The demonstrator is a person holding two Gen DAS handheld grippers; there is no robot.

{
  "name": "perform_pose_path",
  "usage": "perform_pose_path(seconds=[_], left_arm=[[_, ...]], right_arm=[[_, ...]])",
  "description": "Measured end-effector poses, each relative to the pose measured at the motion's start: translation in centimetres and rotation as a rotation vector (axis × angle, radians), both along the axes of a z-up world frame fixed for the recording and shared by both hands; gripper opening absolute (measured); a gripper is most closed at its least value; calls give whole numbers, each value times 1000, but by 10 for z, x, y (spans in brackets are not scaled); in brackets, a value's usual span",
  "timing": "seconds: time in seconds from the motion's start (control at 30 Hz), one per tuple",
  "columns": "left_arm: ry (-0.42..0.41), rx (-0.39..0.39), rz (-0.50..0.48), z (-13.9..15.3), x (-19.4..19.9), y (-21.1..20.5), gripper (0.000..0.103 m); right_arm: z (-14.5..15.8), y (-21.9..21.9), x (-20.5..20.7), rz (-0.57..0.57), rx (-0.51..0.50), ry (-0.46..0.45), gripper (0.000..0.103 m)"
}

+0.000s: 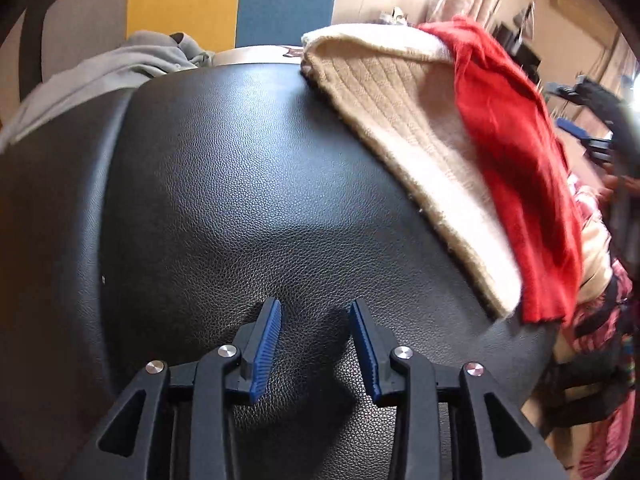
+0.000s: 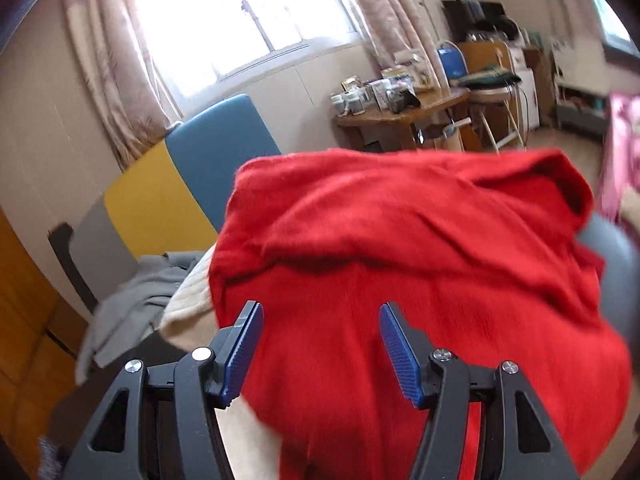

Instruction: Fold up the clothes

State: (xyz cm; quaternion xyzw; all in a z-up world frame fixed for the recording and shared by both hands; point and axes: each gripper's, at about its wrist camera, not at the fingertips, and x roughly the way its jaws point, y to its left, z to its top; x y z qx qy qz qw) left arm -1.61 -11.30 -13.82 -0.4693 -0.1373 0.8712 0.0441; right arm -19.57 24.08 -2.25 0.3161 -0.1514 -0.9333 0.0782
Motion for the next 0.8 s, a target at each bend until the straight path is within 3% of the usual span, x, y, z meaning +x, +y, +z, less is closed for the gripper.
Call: perform_pose_path(seconds=[0.03,0.1,0.17,0.27,0.33,0.47,0.53,0.57,0.7,0.8], left_arm=[[6,34,9,0,1,-5,37],[3,94,14,0,1,-13,37],[-3,153,20,0,0,-22,37],[-10,257,47,-3,-2,-35,37],[-10,314,65,-5,-3,-41,37],[-11,297,58,-3,-6,-41,37],[-4,246,58,0,-5,-34,37],[-4,220,58,2,-5,-30,37],[-23,167,66,8,-4,-20,37],[-39,154,86,15,6,-24,35]], right_arm=[[2,-4,-10,-12,61,10,64],[1,-23,-24,-14,266,43,73],[-1,-41,-38,-13,465,74,75],[-15,-58,-53,28,640,66,76],[-23,-59,-62,40,672,32,74],[-14,-46,-62,46,504,-2,40],[-8,-36,-59,60,363,-26,32],[-6,-28,-60,65,261,-47,29],[-17,17,-46,176,-480,-122,10],[-26,-20,-6,407,-653,-166,9]])
